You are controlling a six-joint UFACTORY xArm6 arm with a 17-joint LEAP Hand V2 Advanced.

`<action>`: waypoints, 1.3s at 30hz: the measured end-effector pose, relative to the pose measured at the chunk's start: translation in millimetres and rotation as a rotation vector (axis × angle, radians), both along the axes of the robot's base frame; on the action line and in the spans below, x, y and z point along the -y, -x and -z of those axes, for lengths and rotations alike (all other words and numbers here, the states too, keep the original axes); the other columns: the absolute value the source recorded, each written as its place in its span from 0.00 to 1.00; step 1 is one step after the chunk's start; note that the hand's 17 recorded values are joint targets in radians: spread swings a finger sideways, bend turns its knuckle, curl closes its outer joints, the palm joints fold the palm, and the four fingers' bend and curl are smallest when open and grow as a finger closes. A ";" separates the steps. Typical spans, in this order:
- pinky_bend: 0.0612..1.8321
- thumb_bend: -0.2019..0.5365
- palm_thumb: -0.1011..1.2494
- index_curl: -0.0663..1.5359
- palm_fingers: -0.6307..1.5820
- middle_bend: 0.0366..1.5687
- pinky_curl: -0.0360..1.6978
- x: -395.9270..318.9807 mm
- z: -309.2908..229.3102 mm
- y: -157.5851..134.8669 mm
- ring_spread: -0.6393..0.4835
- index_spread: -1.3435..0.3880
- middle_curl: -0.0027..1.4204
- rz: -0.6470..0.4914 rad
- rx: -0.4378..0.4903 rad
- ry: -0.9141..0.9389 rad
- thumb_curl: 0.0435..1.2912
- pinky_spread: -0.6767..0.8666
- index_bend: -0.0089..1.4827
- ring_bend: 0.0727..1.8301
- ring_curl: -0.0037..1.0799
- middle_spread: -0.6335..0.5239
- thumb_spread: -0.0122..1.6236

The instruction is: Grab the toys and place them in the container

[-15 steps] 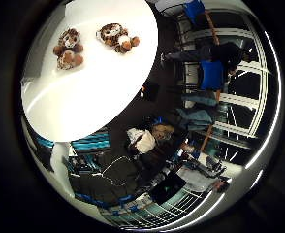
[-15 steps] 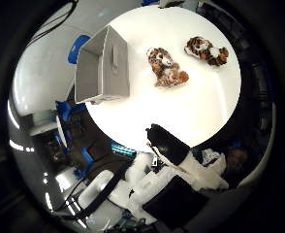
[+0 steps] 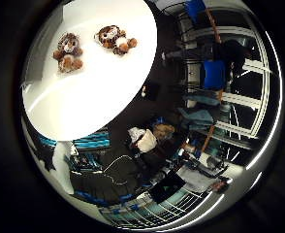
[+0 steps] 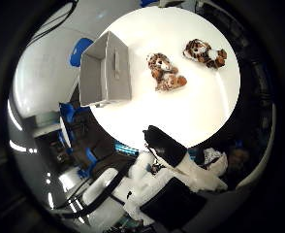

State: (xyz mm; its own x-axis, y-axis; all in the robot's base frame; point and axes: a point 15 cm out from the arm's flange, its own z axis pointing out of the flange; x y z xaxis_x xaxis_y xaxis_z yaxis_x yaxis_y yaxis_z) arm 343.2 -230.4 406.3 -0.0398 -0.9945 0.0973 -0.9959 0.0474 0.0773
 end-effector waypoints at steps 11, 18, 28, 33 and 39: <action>0.22 0.25 0.45 0.20 0.34 0.10 0.20 47.6 50.9 -40.5 0.74 0.56 0.24 0.042 0.012 0.002 0.18 0.71 0.10 0.12 0.25 0.57 0.71; 0.24 0.25 0.45 0.19 0.32 0.11 0.20 67.9 71.8 -77.5 0.75 0.57 0.24 0.064 0.122 0.004 0.19 0.71 0.11 0.13 0.25 0.60 0.70; 0.24 0.24 0.47 0.20 0.32 0.11 0.20 84.6 126.3 -99.9 0.75 0.57 0.24 0.107 0.122 -0.024 0.20 0.71 0.11 0.13 0.25 0.60 0.69; 0.24 0.25 0.47 0.20 0.32 0.11 0.20 95.7 156.4 -117.4 0.75 0.57 0.24 0.124 0.140 -0.016 0.20 0.71 0.11 0.12 0.25 0.60 0.68; 0.24 0.24 0.47 0.20 0.32 0.11 0.19 97.6 189.3 -126.5 0.75 0.57 0.24 0.138 0.119 -0.029 0.20 0.71 0.11 0.12 0.24 0.60 0.68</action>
